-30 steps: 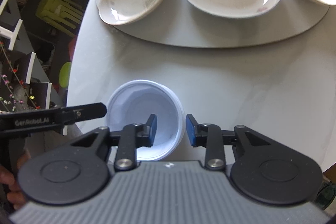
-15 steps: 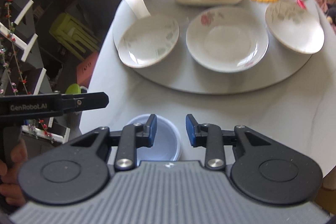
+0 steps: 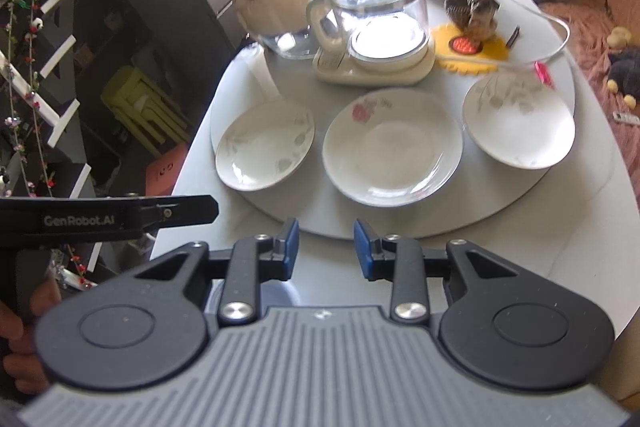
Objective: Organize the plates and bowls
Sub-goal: 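Raise both grippers out of the bowl and move them toward the plates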
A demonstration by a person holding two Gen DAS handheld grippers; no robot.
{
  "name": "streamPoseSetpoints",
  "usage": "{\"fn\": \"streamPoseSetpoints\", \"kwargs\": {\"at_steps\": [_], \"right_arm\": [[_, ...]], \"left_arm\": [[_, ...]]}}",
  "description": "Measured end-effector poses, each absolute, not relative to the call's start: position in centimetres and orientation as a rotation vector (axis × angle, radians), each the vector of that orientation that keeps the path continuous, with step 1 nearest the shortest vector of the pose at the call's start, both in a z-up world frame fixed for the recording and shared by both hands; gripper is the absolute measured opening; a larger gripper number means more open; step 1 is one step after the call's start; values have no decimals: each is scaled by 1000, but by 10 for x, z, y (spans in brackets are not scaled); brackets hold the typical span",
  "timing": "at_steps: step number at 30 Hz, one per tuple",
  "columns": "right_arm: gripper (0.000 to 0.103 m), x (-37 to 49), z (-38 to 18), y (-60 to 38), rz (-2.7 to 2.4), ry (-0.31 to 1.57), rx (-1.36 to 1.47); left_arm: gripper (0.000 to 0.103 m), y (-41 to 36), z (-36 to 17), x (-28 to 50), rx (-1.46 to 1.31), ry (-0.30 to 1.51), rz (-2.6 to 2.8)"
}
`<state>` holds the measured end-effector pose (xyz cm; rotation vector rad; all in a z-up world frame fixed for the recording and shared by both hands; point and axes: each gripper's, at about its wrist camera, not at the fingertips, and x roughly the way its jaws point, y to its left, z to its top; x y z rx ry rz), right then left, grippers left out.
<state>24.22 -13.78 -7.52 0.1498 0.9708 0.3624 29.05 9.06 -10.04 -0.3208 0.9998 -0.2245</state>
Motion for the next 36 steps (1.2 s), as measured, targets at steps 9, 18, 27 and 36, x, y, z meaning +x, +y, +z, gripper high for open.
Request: {"fn": "streamPoseSetpoints", "kwargs": {"at_steps": [9, 18, 27, 36], "right_arm": [[34, 248, -67, -158, 360, 913, 172], [34, 256, -65, -187, 343, 904, 204], [34, 264, -64, -232, 299, 881, 212], [34, 271, -70, -277, 256, 883, 257]], "left_arm": [[40, 71, -88, 291, -295, 980, -177], [40, 42, -85, 300, -287, 980, -171], [44, -7, -84, 315, -261, 991, -204], [48, -52, -88, 333, -219, 1014, -224]]}}
